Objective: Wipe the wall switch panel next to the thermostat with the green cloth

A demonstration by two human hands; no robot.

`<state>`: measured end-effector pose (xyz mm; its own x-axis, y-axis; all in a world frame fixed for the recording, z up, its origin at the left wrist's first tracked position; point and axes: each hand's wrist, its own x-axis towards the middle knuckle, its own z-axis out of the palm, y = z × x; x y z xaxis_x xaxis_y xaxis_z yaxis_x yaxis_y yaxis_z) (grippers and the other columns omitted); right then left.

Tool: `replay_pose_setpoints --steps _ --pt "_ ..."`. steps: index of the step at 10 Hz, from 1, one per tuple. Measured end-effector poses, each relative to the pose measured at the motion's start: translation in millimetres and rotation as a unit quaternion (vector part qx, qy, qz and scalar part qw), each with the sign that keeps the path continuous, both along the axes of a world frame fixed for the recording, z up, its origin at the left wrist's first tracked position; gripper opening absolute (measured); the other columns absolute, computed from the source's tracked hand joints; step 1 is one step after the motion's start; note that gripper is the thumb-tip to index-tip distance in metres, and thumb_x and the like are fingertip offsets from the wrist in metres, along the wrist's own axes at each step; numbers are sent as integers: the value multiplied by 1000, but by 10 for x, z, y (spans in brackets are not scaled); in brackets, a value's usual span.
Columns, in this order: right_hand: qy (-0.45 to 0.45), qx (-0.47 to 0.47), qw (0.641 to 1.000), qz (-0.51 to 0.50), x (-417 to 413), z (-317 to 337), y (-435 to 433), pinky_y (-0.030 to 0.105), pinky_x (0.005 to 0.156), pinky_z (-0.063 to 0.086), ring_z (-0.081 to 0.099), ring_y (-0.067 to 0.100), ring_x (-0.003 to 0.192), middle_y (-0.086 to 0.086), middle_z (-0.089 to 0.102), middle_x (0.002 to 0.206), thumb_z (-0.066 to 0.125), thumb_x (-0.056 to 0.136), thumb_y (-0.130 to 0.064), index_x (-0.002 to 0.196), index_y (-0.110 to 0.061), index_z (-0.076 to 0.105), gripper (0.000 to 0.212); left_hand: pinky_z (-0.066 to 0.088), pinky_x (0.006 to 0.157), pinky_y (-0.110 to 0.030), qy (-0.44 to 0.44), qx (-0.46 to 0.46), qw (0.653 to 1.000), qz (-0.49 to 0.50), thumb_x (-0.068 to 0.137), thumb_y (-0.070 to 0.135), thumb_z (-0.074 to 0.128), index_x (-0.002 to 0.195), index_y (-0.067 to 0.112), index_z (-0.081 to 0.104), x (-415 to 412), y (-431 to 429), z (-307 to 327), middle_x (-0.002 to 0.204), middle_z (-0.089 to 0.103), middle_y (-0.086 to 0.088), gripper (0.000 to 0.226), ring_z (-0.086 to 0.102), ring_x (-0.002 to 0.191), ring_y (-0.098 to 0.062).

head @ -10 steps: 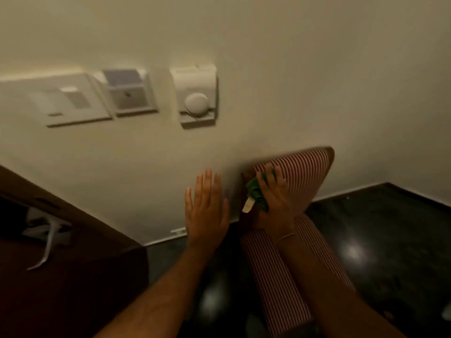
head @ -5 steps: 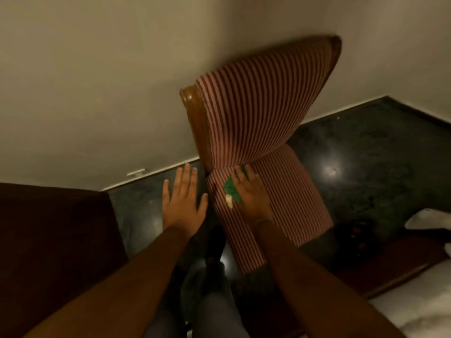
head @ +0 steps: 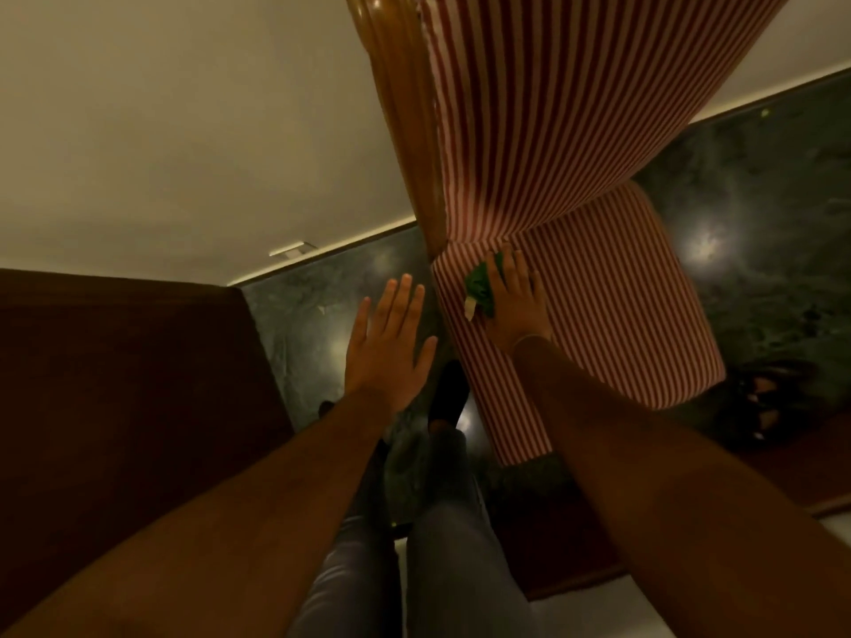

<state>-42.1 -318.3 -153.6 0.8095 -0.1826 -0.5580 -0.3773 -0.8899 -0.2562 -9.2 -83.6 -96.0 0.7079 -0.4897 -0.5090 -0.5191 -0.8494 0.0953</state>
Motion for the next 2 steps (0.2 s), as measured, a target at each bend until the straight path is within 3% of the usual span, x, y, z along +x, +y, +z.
replay_pose_setpoints --steps 1,2 --pt "26 -21 999 29 12 117 13 59 133 -4 -14 35 166 12 -18 177 54 102 -52 170 -17 -8 98 -25 134 -45 -4 9 1000 -3 118 59 22 181 22 -13 83 36 88 185 -27 -1 81 -29 170 -20" --pt "-8 -53 996 69 8 319 -5 61 133 -4 -12 34 167 12 -15 178 52 101 -59 171 -22 -5 97 -23 134 -46 -39 6 999 3 118 59 23 182 22 -8 129 65 233 187 -21 -2 80 -20 173 -22"
